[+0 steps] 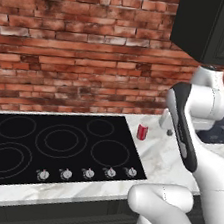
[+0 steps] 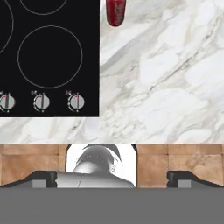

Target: Four empty soda cans are scattered around the kitchen. Gather all the cans and cluster them next to the stove for recycling.

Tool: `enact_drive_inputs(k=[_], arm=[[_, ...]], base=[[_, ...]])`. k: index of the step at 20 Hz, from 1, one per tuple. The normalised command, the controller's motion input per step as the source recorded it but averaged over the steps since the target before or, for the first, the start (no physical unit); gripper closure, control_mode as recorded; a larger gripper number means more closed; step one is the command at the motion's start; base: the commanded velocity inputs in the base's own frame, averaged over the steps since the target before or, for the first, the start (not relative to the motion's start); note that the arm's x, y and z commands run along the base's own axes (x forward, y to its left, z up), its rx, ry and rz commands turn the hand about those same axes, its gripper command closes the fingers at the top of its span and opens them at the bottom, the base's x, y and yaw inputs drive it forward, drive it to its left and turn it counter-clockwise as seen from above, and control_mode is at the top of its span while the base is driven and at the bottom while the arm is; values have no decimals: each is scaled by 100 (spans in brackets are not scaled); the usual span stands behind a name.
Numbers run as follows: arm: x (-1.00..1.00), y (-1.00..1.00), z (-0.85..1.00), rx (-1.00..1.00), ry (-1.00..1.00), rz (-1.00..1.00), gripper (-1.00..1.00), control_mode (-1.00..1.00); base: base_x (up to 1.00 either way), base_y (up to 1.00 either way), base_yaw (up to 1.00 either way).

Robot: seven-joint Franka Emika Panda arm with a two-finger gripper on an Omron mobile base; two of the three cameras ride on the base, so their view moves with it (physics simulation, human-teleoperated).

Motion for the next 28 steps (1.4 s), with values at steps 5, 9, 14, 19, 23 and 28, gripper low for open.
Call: enact_drive_inputs(k=[5, 9, 14, 19, 23, 28], arm=[[-52, 0, 0, 0, 3, 0, -100, -100], [-17, 0, 0, 0, 0, 0, -100, 100], [0, 0, 0, 0, 0, 0, -100, 100], [0, 0, 0, 0, 0, 0, -100, 100], [0, 0, 0, 0, 0, 0, -100, 100], [0, 0, 0, 0, 0, 0, -100, 100]], base=[[0, 0, 0], [-66, 0, 0], [-81, 31, 0], [-35, 91, 0], [-5, 100, 0], [0, 100, 0]])
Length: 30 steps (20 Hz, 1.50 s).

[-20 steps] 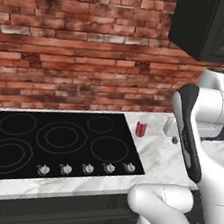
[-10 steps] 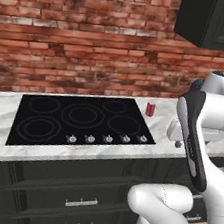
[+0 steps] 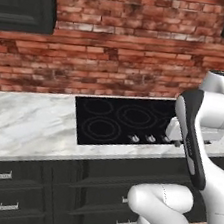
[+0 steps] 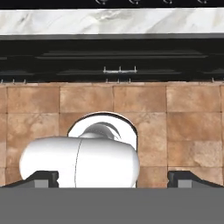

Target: Four empty soda cans are scattered around the kitchen. Gather all the cans and cluster them next to the stove for recycling.

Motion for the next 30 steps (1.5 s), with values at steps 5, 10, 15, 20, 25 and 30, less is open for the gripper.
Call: enact_drive_inputs(k=[5, 10, 15, 20, 25, 30], arm=[[0, 0, 0, 0, 0, 0, -100, 100], [0, 0, 0, 0, 0, 0, -100, 100], [0, 0, 0, 0, 0, 0, -100, 100], [0, 0, 0, 0, 0, 0, -100, 100], [0, 0, 0, 0, 0, 0, -100, 100], [0, 0, 0, 0, 0, 0, -100, 100]], base=[[0, 100, 0], [0, 100, 0], [0, 100, 0], [9, 95, 0], [37, 66, 0], [31, 59, 0]])
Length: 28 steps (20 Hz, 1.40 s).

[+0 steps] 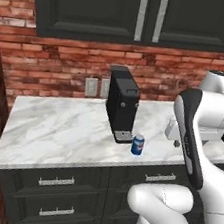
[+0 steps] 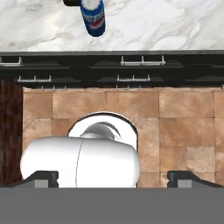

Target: Four empty soda cans are scattered around the kitchen. Gather all the cans and cluster them next to the stove for recycling.

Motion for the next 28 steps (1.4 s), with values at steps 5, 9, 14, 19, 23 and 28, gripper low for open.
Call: enact_drive_inputs(k=[5, 9, 14, 19, 23, 28], arm=[[0, 0, 0, 0, 0, 0, -100, 100], [0, 0, 0, 0, 0, 0, -100, 100], [0, 0, 0, 0, 0, 0, -100, 100], [0, 0, 0, 0, 0, 0, -100, 100], [0, 0, 0, 0, 0, 0, -100, 100], [21, 0, -4, 0, -1, 0, -100, -100]], base=[[20, 59, 0], [38, 15, 0], [48, 0, 0], [44, 0, 0], [40, 0, 0], [12, 0, 0]])
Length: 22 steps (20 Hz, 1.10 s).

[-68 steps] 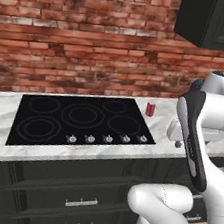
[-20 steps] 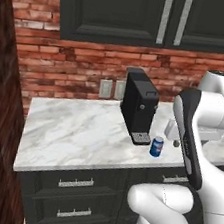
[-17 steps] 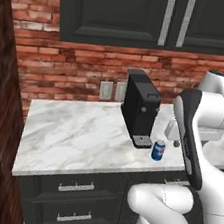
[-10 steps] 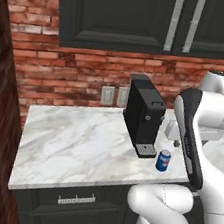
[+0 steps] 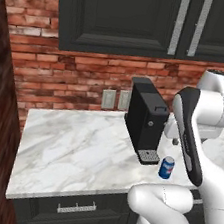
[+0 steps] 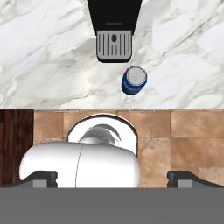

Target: Four empty soda cans are scattered around the kitchen. Gather all the cans and cluster them next to the stove for recycling.

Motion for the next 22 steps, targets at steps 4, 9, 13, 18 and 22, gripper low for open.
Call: enact_drive_inputs(k=[4, 9, 13, 18, 22], arm=[[42, -1, -19, 0, -2, 1, -100, -100], [29, -5, -36, 0, -6, 2, -100, -100], [15, -13, -45, 0, -6, 2, -100, -100], [4, -21, -29, 0, -5, 3, -100, -100], [9, -13, -28, 0, -4, 2, -100, -100]], base=[[0, 0, 0], [0, 0, 0], [0, 0, 0], [0, 0, 0], [0, 0, 0]])
